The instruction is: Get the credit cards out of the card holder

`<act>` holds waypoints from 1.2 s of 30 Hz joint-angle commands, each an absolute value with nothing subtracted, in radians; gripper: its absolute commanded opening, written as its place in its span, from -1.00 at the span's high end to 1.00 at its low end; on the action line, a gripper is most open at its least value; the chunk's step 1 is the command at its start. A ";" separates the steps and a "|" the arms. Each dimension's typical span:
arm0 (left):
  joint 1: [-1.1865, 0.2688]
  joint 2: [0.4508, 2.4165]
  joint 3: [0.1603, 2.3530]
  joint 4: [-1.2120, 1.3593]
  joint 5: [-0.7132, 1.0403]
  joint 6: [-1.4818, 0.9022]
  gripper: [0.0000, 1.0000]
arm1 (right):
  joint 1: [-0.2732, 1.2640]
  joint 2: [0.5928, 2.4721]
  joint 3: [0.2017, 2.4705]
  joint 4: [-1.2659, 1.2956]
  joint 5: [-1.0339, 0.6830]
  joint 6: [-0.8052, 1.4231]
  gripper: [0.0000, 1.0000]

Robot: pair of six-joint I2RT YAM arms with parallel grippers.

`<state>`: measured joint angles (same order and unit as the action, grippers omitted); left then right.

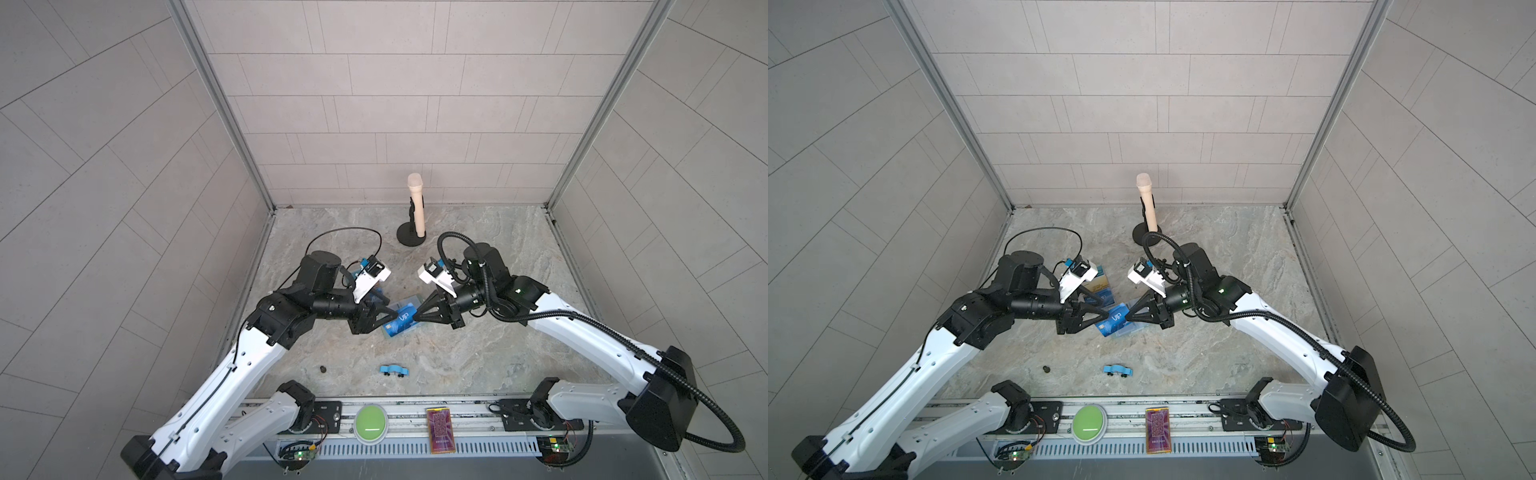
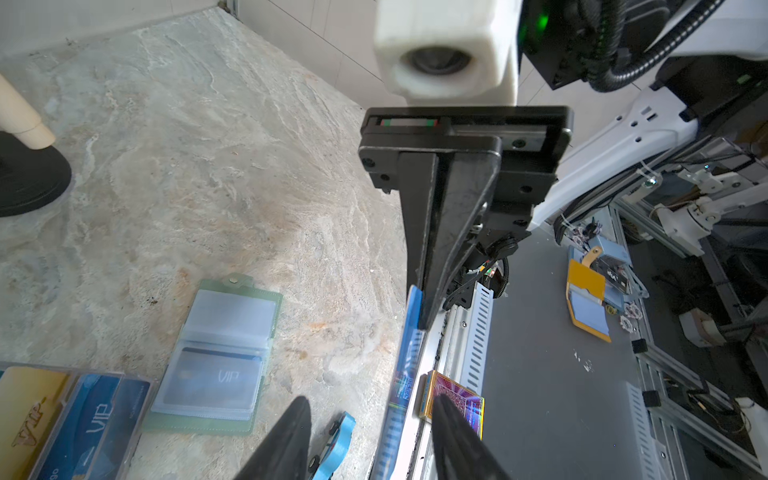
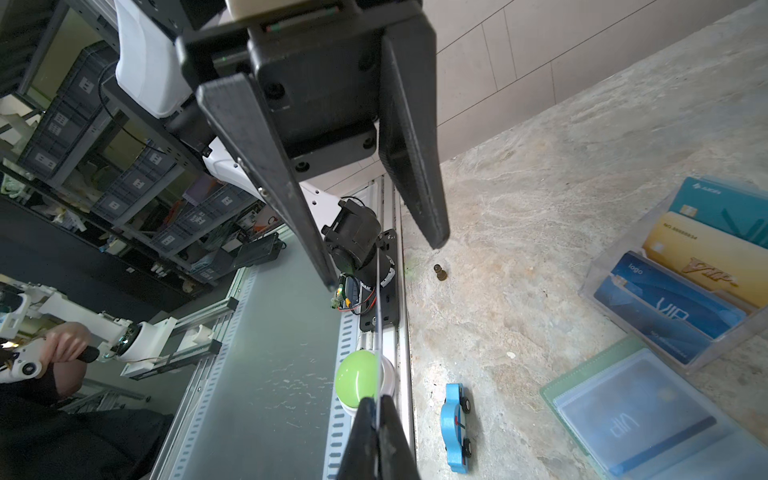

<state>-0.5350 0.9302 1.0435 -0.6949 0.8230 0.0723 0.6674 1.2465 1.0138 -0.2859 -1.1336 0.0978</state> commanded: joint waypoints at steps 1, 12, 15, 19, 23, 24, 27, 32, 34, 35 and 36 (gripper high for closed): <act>-0.535 0.933 1.074 -0.713 0.917 0.116 0.08 | 0.683 1.255 1.038 -0.301 -1.170 0.030 1.00; -0.543 0.936 1.068 -0.758 0.927 0.173 0.27 | 0.695 1.276 1.066 -0.287 -1.195 0.019 1.00; -0.544 0.942 1.069 -0.769 0.935 0.184 0.51 | 0.695 1.278 1.069 -0.285 -1.186 0.014 1.00; -0.543 0.941 1.068 -0.777 0.936 0.190 0.53 | 0.695 1.290 1.075 -0.286 -1.183 0.013 1.00; -0.542 0.940 1.067 -0.779 0.943 0.192 0.59 | 0.695 1.300 1.078 -0.284 -1.181 0.013 1.00; -0.543 0.942 1.066 -0.782 0.945 0.193 0.64 | 0.695 1.301 1.078 -0.283 -1.180 0.014 1.00; -0.543 0.946 1.065 -0.788 0.951 0.200 0.81 | 0.696 1.302 1.080 -0.278 -1.173 0.013 1.00; -0.543 0.950 1.061 -0.792 0.964 0.207 0.83 | 0.695 1.301 1.080 -0.272 -1.159 0.014 1.00; -0.543 0.951 1.061 -0.792 0.964 0.209 0.85 | 0.695 1.301 1.080 -0.270 -1.153 0.015 1.00; -0.543 0.951 1.061 -0.792 0.963 0.209 0.87 | 0.695 1.302 1.079 -0.270 -1.147 0.015 1.00; -0.543 0.953 1.060 -0.792 0.963 0.209 0.89 | 0.696 1.301 1.079 -0.269 -1.141 0.015 1.00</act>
<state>-0.5396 0.9501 1.0447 -0.7803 0.9211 0.1856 0.6937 1.3029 1.0557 -0.2966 -1.1614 0.0559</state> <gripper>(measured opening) 0.064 0.055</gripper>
